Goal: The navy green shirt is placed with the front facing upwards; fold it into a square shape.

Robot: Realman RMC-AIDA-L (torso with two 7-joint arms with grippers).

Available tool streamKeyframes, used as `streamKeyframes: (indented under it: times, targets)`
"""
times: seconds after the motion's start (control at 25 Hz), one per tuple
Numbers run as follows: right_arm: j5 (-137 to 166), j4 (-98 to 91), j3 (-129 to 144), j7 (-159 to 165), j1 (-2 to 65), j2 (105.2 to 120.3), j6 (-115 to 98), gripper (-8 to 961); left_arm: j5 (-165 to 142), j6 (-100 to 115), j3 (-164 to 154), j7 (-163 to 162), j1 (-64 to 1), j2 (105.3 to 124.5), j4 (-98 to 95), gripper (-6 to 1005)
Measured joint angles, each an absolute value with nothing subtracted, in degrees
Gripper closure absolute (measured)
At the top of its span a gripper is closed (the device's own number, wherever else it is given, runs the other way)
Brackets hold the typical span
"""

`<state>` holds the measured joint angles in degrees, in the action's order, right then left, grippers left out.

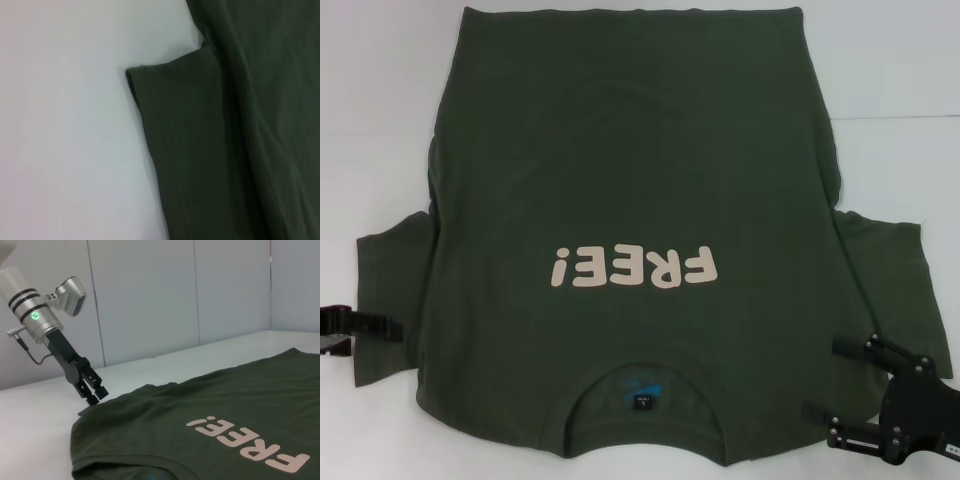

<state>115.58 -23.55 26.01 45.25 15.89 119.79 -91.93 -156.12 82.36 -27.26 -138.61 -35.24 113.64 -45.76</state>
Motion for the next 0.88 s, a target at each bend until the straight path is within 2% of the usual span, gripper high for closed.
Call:
streamKeyframes:
  times: [0.88]
  targets:
    - [115.6,-23.6,26.0,45.3,16.0,119.79,-91.9,12,-155.9,82.7,-28.5,-140.0,-36.2,113.57,-43.6,125]
